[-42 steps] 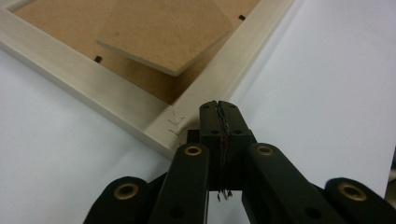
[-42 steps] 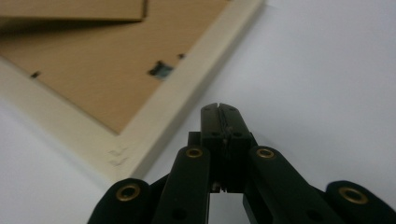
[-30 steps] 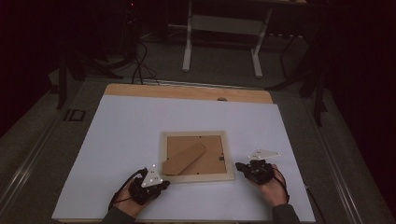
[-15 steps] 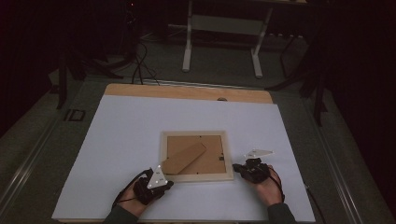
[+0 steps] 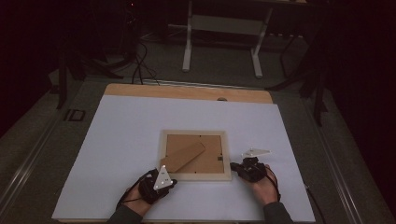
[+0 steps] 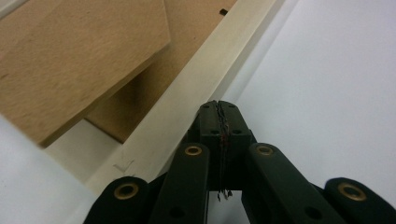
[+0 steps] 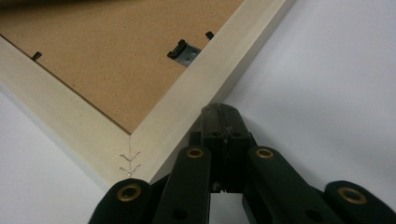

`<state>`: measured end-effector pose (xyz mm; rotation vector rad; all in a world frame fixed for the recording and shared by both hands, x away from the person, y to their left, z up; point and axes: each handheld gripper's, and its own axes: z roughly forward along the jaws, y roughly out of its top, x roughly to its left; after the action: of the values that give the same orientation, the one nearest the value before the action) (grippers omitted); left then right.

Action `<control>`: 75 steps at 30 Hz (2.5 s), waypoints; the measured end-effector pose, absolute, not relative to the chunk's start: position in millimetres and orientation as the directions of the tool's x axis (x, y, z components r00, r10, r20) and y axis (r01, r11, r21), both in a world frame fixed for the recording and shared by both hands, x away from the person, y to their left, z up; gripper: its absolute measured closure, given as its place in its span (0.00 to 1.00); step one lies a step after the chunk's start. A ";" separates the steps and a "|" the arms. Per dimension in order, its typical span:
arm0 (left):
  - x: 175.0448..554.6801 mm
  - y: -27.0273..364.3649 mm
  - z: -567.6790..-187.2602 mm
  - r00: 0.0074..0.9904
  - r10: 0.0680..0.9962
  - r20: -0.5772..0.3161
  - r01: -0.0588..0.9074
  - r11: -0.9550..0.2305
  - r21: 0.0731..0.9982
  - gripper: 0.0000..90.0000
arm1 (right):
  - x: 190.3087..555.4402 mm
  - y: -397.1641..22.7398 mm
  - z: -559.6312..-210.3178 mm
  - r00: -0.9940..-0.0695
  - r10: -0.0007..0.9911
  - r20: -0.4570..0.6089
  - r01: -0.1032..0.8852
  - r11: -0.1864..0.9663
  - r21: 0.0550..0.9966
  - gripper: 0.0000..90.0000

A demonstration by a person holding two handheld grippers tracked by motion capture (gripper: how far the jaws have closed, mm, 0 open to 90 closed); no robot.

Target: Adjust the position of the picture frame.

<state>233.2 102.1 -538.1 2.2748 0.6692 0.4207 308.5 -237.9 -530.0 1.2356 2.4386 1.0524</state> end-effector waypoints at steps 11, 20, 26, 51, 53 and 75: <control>237.0 86.5 -538.4 0.807 0.581 0.106 0.340 -0.603 0.722 1.00 | 312.1 -234.4 -530.9 -0.618 0.775 0.134 0.623 0.379 0.684 1.00; 244.7 73.7 -538.0 0.807 0.584 0.083 0.355 -0.593 0.723 1.00 | 318.3 -228.9 -531.6 -0.614 0.777 0.138 0.623 0.370 0.689 1.00; 248.0 68.9 -538.2 0.806 0.587 0.078 0.359 -0.589 0.725 1.00 | 323.0 -225.8 -532.1 -0.616 0.775 0.142 0.622 0.368 0.691 1.00; 275.6 36.6 -534.9 0.819 0.571 0.065 0.348 -0.583 0.734 1.00 | 342.1 -217.2 -530.1 -0.617 0.778 0.121 0.621 0.386 0.682 1.00; 276.7 35.8 -534.7 0.819 0.570 0.068 0.346 -0.584 0.734 1.00 | 341.7 -217.6 -530.3 -0.618 0.777 0.119 0.618 0.387 0.684 1.00; 269.6 95.5 -530.2 0.749 0.650 0.130 0.398 -0.598 0.696 1.00 | 328.6 -219.6 -531.1 -0.637 0.764 0.106 0.599 0.403 0.692 1.00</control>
<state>269.6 95.5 -530.2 2.2816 0.7829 0.4930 328.6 -219.6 -531.1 1.2036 2.4326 1.0557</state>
